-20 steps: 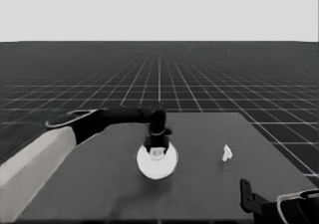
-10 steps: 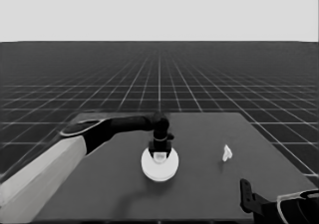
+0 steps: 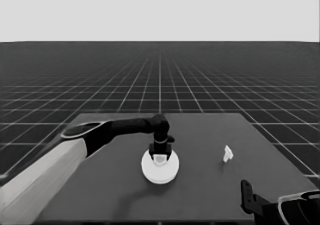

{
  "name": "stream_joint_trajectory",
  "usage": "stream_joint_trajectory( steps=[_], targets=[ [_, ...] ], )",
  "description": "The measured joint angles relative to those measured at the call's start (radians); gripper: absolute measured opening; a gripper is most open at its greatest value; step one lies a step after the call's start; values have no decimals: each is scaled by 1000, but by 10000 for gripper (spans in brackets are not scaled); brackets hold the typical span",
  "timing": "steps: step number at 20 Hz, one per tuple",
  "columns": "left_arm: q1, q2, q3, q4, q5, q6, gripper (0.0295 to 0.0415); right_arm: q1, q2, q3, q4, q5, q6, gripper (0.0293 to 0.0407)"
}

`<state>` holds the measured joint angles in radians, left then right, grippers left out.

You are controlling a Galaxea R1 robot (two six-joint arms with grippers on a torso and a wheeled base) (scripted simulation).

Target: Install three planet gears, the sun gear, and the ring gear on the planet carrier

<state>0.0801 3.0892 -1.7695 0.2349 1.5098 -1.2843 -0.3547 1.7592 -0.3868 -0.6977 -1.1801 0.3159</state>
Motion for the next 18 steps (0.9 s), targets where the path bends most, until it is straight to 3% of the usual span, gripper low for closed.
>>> stream_joint_trajectory(
  steps=[18],
  targets=[
    [0,0,0,0,0,157,348,0,0,0,0,0,0,385]
  ],
)
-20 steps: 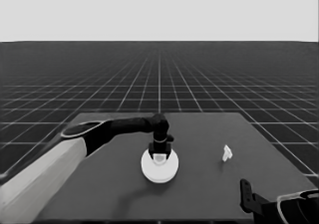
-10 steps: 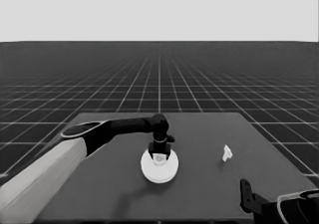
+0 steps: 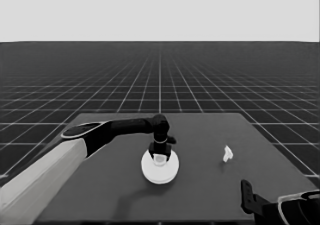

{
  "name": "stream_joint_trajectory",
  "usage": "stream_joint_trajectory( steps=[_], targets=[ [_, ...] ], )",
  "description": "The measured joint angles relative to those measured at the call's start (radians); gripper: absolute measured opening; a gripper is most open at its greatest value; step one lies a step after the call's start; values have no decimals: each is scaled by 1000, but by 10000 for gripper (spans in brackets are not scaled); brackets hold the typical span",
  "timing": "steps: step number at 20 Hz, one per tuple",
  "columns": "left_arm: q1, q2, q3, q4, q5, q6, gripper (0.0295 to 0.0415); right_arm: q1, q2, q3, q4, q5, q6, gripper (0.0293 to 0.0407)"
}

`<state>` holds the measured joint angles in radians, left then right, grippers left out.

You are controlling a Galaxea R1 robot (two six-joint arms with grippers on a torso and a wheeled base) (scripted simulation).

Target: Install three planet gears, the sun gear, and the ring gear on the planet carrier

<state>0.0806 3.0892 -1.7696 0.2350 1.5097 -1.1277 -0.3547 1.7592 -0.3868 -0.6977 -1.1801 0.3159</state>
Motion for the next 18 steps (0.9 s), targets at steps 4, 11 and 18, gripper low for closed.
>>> stream_joint_trajectory(
  steps=[4,11,18],
  targets=[
    [0,0,0,0,0,35,348,0,0,0,0,0,0,385],
    [0,0,0,0,0,96,348,0,0,0,0,0,0,385],
    [0,0,0,0,0,157,348,0,0,0,0,0,0,385]
  ],
)
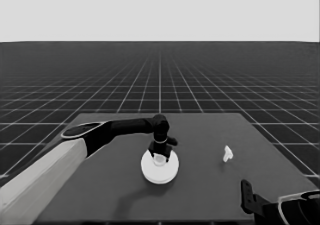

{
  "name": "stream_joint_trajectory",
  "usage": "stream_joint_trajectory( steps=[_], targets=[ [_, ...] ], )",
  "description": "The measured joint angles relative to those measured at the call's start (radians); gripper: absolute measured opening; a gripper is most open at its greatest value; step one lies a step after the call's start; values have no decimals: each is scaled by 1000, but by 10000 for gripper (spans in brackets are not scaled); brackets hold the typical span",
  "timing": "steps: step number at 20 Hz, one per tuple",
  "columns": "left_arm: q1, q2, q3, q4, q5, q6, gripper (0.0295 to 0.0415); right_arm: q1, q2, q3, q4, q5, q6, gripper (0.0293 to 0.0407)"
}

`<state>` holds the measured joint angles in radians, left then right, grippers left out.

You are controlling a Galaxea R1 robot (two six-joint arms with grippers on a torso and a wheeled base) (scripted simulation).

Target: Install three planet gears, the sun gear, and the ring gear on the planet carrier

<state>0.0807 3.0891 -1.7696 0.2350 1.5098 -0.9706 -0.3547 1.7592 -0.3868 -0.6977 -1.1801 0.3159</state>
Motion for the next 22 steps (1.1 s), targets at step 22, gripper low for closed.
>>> stream_joint_trajectory(
  steps=[22],
  targets=[
    [-1,0,0,0,0,168,384,0,0,0,0,0,0,385]
  ],
)
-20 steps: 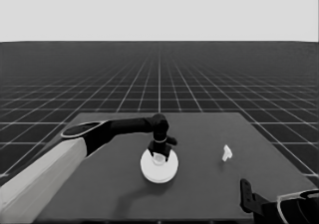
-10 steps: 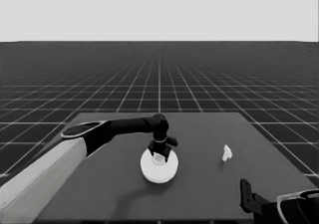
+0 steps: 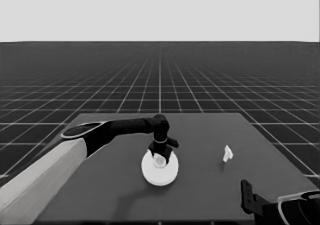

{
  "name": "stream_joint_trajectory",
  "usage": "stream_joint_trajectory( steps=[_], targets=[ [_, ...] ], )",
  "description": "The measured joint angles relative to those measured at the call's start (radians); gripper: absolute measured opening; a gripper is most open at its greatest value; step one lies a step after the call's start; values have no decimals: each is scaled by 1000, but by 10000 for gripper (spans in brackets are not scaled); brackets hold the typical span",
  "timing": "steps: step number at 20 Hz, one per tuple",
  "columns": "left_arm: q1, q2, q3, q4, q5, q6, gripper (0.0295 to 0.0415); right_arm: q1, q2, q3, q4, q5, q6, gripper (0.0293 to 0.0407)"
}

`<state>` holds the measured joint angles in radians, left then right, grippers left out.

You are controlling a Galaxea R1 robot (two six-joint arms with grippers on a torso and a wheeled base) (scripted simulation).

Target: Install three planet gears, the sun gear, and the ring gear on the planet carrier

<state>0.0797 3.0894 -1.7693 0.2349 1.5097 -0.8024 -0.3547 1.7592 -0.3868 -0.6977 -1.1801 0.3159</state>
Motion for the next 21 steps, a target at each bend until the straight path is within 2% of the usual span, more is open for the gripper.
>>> stream_joint_trajectory(
  steps=[6,7,9,16,17,18,19,21],
  targets=[
    [0,0,0,0,0,1,385,0,0,0,0,0,0,385],
    [-40,-9,29,-36,11,-228,386,0,0,0,0,0,0,385],
    [-87,-13,48,-72,22,-443,385,0,0,0,0,0,0,385],
    [-109,-12,53,-91,29,-552,385,0,0,0,0,0,0,385],
    [-194,-279,501,-23,-318,-70,409,317,91,-257,466,-72,225,393],
    [-290,-679,853,17,-531,406,414,450,217,-556,608,-168,326,392],
    [-346,-961,1055,41,-655,714,401,472,320,-774,636,-238,374,389],
    [-395,-1211,1249,63,-772,1001,388,476,441,-1023,647,-305,396,385]
  ],
)
